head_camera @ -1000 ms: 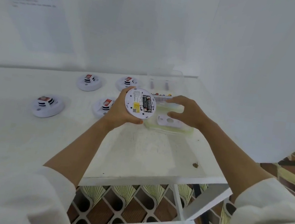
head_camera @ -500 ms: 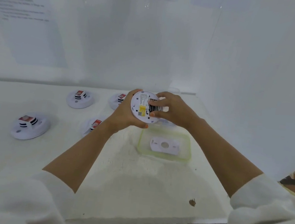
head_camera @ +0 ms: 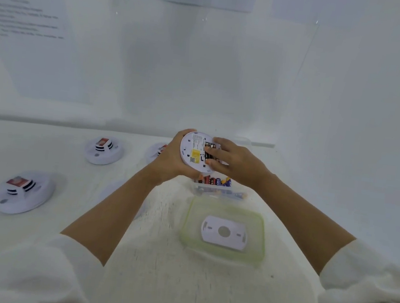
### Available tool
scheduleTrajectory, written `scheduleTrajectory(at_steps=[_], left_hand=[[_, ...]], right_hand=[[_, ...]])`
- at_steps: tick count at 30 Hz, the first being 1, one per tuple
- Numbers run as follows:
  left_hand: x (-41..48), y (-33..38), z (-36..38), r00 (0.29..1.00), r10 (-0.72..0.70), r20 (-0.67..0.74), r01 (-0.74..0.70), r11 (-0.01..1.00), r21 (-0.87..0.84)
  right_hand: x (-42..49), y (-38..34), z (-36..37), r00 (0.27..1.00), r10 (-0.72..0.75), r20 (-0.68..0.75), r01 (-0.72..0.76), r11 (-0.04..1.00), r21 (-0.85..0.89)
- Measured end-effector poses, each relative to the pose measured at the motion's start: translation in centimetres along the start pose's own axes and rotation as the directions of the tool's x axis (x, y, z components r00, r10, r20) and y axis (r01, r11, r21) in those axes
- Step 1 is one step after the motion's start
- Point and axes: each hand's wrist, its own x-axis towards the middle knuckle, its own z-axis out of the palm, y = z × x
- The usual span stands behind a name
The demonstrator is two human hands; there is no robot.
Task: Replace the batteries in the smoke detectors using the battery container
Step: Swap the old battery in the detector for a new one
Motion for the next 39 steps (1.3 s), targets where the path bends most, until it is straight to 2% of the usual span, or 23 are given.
scheduleTrajectory(at_steps=[4, 7, 12, 17, 25, 32, 39], left_hand=[[0.9, -0.4, -0.5, 1.0, -0.001, 0.024, 0.0, 1.0, 0.012], [1.5, -0.6, -0.7, 0.999, 0.006, 0.045, -0.007, 1.0, 0.022], [2.1, -1.1, -0.7, 0.998, 0.012, 0.063, -0.013, 1.0, 0.02], [2.5, -1.5, -0.6, 0.998, 0.004, 0.065, -0.004, 1.0, -0.007], [2.9, -1.4, -0.5, 0.997, 0.024, 0.068, -0.024, 1.0, -0.007], [2.8, -1.9, -0.6, 0.998, 0.023, 0.058, -0.023, 1.0, 0.006], [3.1, -1.8, -0.5, 0.997, 0.043, 0.063, -0.045, 0.999, 0.02]], right_hand=[[0.8, 0.9, -0.7, 0.989, 0.136, 0.059, -0.145, 0.972, 0.187], [1.4, 1.5, -1.0, 0.974, 0.198, 0.109, -0.218, 0.949, 0.228], [1.4, 1.5, -0.1, 0.986, 0.154, 0.064, -0.161, 0.981, 0.107], [1.2, 1.7, 1.1, 0.996, 0.038, -0.075, -0.037, 0.999, 0.012], [0.9, 2.2, 2.2, 0.982, -0.046, -0.181, 0.031, 0.996, -0.088], [0.5, 2.0, 2.2, 0.982, -0.017, -0.186, 0.012, 1.0, -0.026], [0.2, 1.9, 0.9, 0.971, 0.184, -0.154, -0.156, 0.971, 0.18]])
